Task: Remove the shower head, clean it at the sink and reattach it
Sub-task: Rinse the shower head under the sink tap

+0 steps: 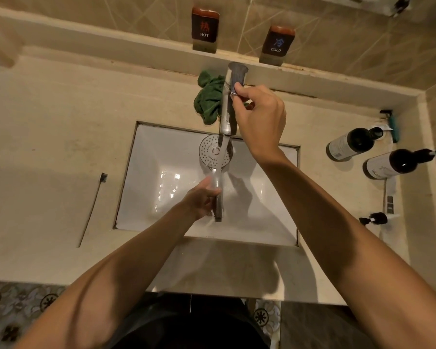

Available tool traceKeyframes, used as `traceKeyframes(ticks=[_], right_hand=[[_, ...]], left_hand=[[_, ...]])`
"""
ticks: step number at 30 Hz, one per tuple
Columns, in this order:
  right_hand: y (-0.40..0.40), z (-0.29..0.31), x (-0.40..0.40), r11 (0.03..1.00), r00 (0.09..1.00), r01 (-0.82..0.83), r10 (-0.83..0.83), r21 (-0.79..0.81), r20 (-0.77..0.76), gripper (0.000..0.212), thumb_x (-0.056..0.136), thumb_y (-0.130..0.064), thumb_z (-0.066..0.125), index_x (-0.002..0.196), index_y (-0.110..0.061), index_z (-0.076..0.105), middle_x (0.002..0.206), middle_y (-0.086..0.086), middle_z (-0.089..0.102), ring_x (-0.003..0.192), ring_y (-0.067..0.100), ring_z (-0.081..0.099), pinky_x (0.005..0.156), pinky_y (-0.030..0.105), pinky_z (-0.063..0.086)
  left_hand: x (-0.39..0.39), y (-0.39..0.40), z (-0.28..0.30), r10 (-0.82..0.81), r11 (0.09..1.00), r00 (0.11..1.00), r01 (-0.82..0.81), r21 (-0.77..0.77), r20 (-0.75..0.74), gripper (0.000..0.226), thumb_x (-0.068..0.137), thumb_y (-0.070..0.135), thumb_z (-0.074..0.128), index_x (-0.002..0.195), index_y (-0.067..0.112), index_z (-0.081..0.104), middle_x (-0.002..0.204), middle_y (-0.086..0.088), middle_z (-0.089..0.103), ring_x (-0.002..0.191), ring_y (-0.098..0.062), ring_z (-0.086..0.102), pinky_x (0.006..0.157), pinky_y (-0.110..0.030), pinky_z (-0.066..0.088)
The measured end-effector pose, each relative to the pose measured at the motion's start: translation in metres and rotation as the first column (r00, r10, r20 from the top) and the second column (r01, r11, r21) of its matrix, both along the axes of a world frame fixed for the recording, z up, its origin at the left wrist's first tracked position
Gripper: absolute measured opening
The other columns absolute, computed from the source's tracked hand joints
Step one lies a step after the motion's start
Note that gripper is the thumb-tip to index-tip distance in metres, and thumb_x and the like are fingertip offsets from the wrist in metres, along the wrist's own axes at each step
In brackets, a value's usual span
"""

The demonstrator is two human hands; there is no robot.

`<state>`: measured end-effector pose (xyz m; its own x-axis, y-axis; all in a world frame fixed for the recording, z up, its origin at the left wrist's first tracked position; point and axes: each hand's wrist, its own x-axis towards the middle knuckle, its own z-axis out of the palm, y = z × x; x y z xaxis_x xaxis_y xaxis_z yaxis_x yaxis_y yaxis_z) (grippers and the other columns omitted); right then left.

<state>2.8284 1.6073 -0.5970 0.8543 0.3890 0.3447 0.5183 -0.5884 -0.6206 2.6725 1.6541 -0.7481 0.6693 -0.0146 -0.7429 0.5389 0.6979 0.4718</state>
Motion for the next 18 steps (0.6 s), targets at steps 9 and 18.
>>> traceKeyframes(ticks=[9, 18], right_hand=[[0.0, -0.001, -0.001, 1.0, 1.0, 0.008, -0.008, 0.013, -0.017, 0.027, 0.096, -0.029, 0.071, 0.119, -0.017, 0.077, 0.097, 0.001, 0.075, 0.082, 0.012, 0.065, 0.065, 0.021, 0.05], [0.0, -0.003, -0.001, 1.0, 0.999, 0.015, -0.014, 0.025, -0.03, 0.026, 0.096, -0.029, 0.071, 0.118, -0.018, 0.078, 0.096, 0.001, 0.075, 0.081, 0.011, 0.064, 0.065, 0.021, 0.048]], left_hand=[[-0.004, -0.001, 0.001, -0.035, 0.999, 0.999, 0.035, -0.013, 0.002, 0.048, 0.092, 0.002, 0.051, 0.128, 0.033, 0.056, 0.105, -0.009, 0.05, 0.093, -0.023, 0.049, 0.073, -0.027, 0.051], [-0.02, -0.001, 0.004, 0.076, 0.997, 0.99, -0.073, 0.03, -0.119, 0.039, 0.087, 0.002, 0.068, 0.125, 0.012, 0.067, 0.106, -0.012, 0.061, 0.104, -0.025, 0.062, 0.071, -0.034, 0.055]])
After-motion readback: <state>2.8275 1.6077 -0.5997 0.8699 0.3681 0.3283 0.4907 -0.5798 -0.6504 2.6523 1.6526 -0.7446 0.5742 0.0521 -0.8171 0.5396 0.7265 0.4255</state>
